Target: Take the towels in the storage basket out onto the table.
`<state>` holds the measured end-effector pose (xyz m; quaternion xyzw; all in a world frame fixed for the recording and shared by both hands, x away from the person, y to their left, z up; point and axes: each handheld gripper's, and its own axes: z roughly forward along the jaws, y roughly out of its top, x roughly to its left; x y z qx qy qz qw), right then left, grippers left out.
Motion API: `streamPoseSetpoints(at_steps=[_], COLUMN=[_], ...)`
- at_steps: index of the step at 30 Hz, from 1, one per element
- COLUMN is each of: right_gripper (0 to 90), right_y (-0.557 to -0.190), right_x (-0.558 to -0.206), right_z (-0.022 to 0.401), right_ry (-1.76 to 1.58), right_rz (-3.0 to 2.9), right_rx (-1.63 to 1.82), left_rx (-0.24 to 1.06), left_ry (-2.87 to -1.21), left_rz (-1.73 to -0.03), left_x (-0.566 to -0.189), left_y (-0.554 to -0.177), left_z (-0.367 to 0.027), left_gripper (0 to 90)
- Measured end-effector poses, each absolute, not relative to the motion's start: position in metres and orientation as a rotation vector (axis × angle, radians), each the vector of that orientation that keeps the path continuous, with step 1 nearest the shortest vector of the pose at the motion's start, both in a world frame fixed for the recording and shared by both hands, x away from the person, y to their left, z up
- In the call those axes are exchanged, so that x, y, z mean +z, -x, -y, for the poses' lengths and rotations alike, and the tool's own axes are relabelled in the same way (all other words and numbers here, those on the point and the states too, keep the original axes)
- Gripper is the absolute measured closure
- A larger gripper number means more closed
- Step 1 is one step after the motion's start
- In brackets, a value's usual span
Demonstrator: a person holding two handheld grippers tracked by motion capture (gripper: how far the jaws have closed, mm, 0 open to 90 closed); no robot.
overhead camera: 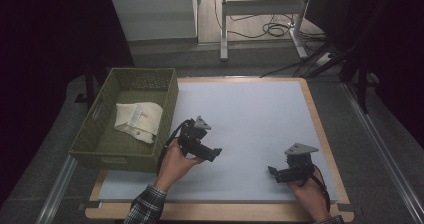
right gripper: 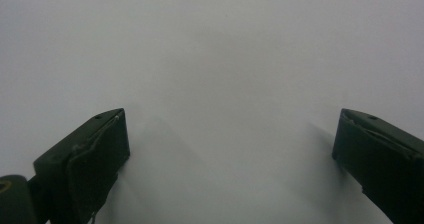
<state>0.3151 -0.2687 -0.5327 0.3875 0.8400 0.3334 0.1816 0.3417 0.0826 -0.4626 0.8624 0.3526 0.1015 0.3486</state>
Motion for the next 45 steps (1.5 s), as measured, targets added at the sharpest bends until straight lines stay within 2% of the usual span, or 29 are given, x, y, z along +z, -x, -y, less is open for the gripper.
streamPoseSetpoints(at_steps=[22,45], right_gripper=[1.7,1.7], right_y=[-0.315,-0.315], right_x=[-0.533,-0.533], right_z=[0.269,0.269], right_ry=[-1.09,-1.091], right_rz=[-2.37,-2.37], right_rx=[0.944,0.945], left_rx=[0.332,0.426], left_ry=[-2.224,-2.152], left_rz=[-0.974,-1.172], left_x=[-0.415,-0.388], left_y=[-0.369,-0.407], left_z=[-0.116,-0.195], left_gripper=[1.5,1.0])
